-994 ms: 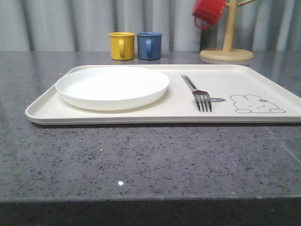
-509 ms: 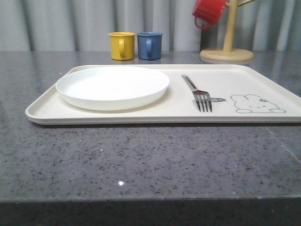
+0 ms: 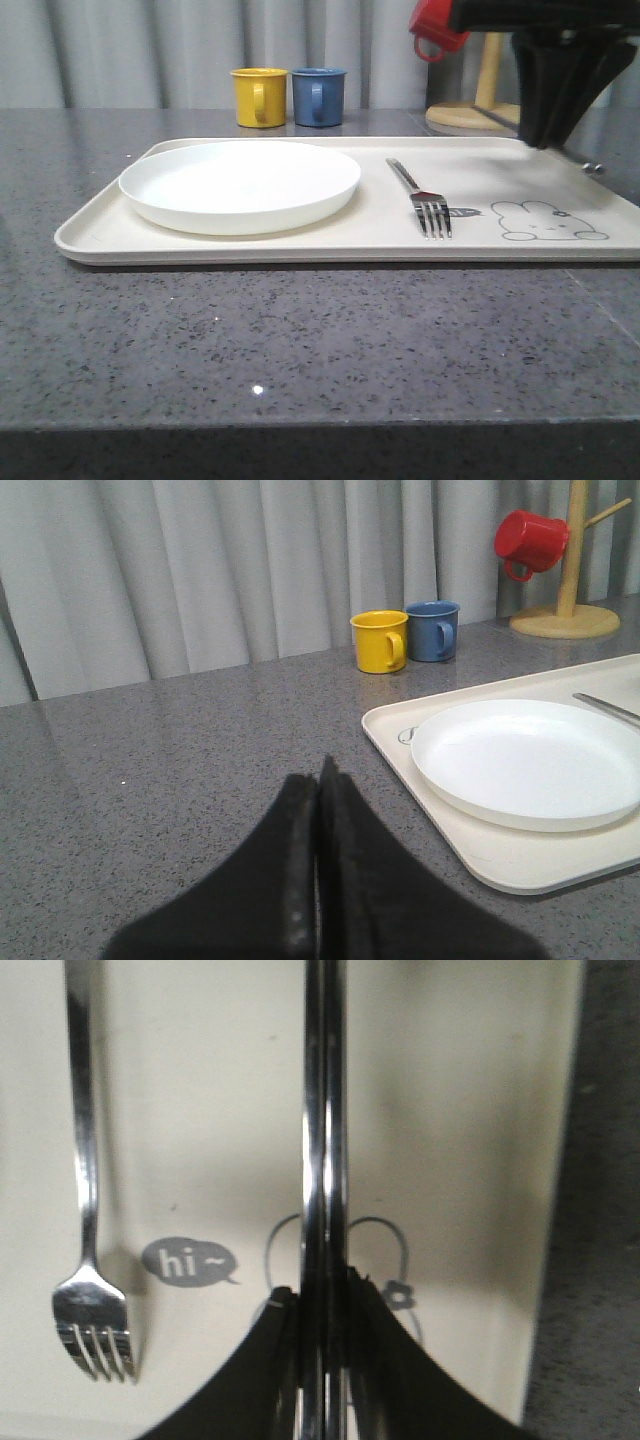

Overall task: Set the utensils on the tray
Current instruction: 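Grasp the metal chopsticks and carry them over the tray, then lower the chopsticks onto the tray beside the fork and release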

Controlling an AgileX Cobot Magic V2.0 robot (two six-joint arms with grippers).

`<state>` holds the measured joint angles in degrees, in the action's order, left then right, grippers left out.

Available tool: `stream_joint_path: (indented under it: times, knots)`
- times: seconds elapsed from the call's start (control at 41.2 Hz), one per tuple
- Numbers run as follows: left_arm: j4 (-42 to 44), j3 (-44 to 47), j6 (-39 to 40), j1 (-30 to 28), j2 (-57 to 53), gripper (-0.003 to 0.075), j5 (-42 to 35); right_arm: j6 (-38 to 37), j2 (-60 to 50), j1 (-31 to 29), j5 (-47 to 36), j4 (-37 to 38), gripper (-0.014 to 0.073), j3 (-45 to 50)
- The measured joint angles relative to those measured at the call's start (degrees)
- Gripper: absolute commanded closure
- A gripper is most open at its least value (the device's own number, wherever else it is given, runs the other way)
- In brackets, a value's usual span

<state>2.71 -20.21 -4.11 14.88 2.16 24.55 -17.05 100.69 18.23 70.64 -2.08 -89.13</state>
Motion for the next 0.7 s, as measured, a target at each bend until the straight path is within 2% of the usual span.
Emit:
stream_joint_path:
  times: [0.145,0.582,0.703]
  knots:
    - [0.0,0.0,0.0,0.0,0.0,0.0739,0.0,-1.0,3.1,0.9,-0.4,-2.2,0.0561,0.0]
    - [0.0,0.1,0.0,0.0,0.0,0.0739,0.0,-1.8,5.9,0.9,-2.9,-2.0,0.0558,-0.2]
    - [0.0,0.1,0.0,0.0,0.0,0.0739,0.0,-1.9,5.9,0.9,-2.9,-2.0,0.0489,-0.3]
